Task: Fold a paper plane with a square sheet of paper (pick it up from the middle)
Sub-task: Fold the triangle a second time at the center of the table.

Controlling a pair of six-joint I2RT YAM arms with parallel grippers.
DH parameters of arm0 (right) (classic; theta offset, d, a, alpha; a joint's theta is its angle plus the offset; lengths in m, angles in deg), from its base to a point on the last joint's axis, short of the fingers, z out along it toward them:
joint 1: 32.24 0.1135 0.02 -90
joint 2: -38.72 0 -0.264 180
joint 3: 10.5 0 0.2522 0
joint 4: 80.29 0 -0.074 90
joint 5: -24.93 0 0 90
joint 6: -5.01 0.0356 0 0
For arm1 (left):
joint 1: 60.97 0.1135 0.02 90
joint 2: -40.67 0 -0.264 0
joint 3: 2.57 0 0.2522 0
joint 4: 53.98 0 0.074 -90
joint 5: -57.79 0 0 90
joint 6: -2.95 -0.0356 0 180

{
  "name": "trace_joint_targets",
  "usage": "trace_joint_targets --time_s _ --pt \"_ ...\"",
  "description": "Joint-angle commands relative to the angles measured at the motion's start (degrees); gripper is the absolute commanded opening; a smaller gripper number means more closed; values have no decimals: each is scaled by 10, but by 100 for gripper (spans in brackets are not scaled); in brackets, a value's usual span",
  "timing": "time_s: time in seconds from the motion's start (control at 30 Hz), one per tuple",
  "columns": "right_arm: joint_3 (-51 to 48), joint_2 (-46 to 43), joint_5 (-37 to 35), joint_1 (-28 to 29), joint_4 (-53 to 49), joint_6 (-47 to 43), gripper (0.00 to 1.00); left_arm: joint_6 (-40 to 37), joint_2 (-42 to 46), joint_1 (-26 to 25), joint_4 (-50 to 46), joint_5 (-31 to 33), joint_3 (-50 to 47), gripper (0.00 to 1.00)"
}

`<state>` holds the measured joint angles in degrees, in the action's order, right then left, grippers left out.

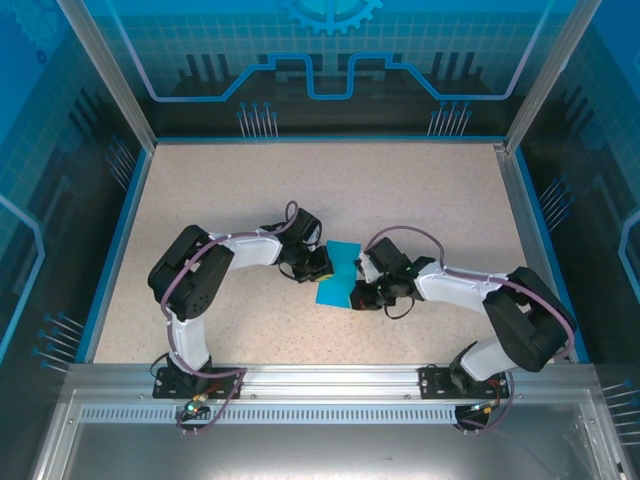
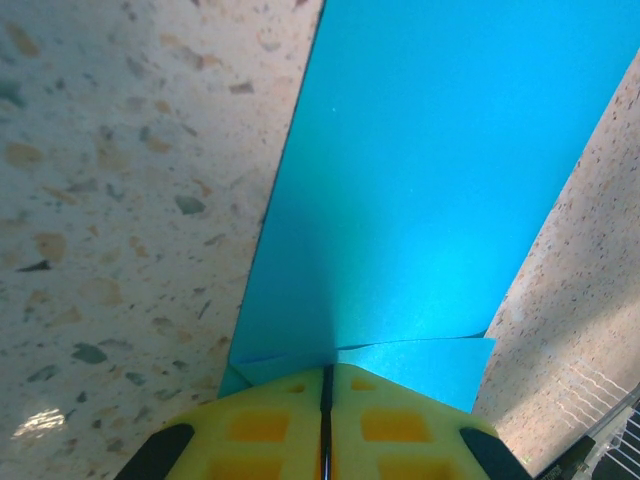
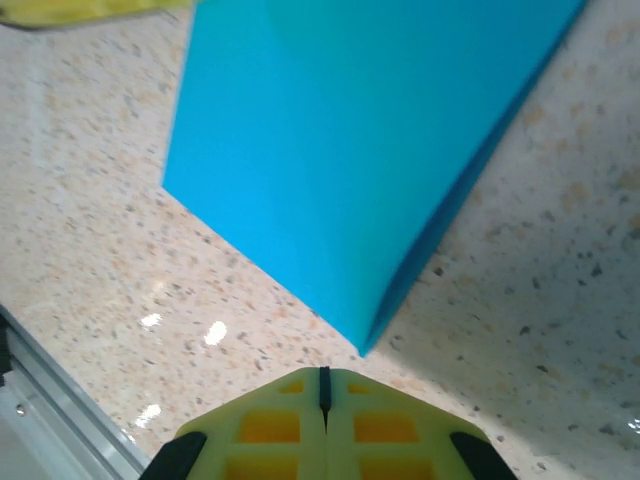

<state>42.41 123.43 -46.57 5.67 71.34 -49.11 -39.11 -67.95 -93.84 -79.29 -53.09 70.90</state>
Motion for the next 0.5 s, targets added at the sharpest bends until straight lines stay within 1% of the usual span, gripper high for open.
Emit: trace_joint_targets --time_s 0.0,0.2,0.33,0.47 --pt "35 17 -3 -4 -12 -11 3 -1 -45 -6 -39 46 -13 10" --pt "42 80 -15 -4 2 -6 3 -1 -42 -9 -31 37 -13 10" --pt "32 98 -32 -5 -3 0 2 -8 -32 -9 -27 27 -6 10" --pt "24 109 -38 -7 -8 6 2 -18 0 -10 -5 0 1 11"
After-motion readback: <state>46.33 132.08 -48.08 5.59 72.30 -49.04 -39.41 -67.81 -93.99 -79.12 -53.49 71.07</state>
